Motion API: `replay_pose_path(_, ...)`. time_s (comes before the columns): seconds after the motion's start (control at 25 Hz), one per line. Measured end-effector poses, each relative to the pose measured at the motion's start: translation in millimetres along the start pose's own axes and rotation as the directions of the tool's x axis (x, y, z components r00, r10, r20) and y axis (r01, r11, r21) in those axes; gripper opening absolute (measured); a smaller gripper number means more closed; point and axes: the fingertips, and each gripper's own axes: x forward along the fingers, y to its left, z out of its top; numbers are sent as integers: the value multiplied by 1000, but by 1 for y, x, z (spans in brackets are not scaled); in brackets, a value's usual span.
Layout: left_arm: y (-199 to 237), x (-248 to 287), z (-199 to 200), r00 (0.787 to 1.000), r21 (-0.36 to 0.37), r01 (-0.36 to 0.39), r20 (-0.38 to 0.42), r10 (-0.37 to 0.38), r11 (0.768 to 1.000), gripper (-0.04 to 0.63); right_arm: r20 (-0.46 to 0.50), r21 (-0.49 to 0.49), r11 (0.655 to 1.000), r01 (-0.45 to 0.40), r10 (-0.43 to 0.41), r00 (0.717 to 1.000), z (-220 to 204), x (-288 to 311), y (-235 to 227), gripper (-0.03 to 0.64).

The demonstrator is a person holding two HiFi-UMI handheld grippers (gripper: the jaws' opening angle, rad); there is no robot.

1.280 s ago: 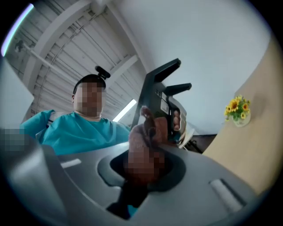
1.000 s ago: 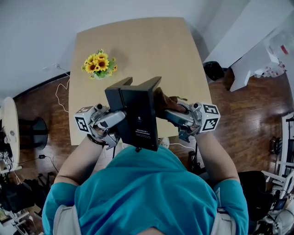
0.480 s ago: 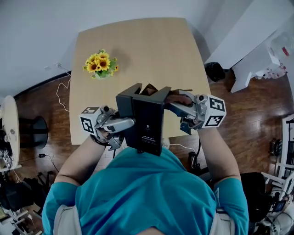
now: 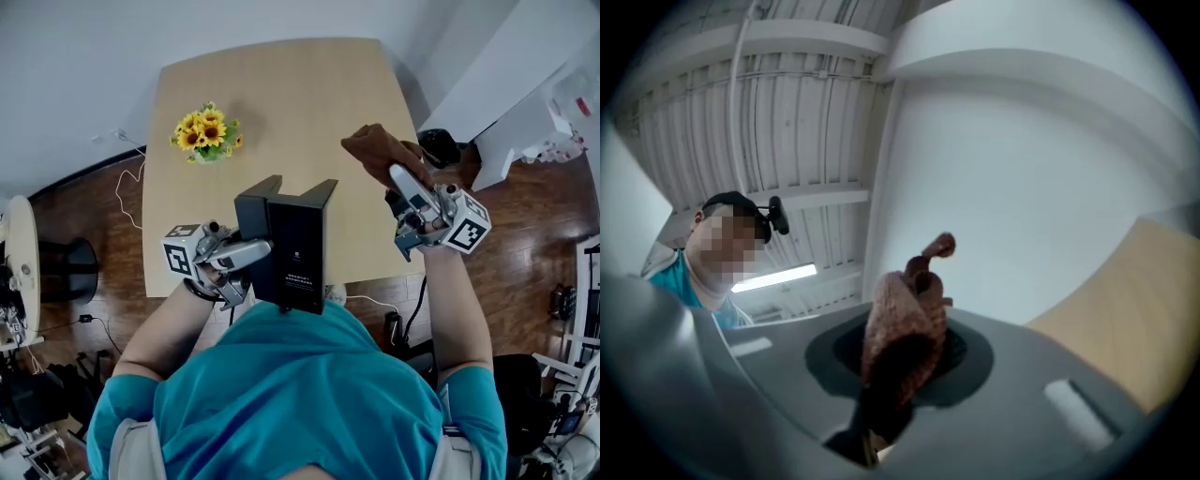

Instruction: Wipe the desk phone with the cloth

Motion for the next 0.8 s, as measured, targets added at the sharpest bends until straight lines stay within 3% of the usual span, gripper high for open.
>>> replay_pose_path(0.32, 22, -13, 15, 992, -25, -88, 84, 90, 996, 178, -148, 73, 995, -65, 75, 986, -84, 2, 37, 61)
replay_pose_path(0.48, 35, -14, 21, 984, -31, -135, 113, 137, 990, 178, -235, -7, 990, -139, 134, 963, -104, 28, 64, 61)
replay_pose_path(0.64, 58, -28, 30, 961, -38, -229, 150, 232, 973, 178, -395, -130, 983, -131, 70, 916, -131, 15, 59, 61)
replay_pose_path(0.8, 105, -50, 28, 929, -80, -332, 142, 341, 940, 178, -417, -73, 997, -5, -26, 909, -152, -22, 31, 61)
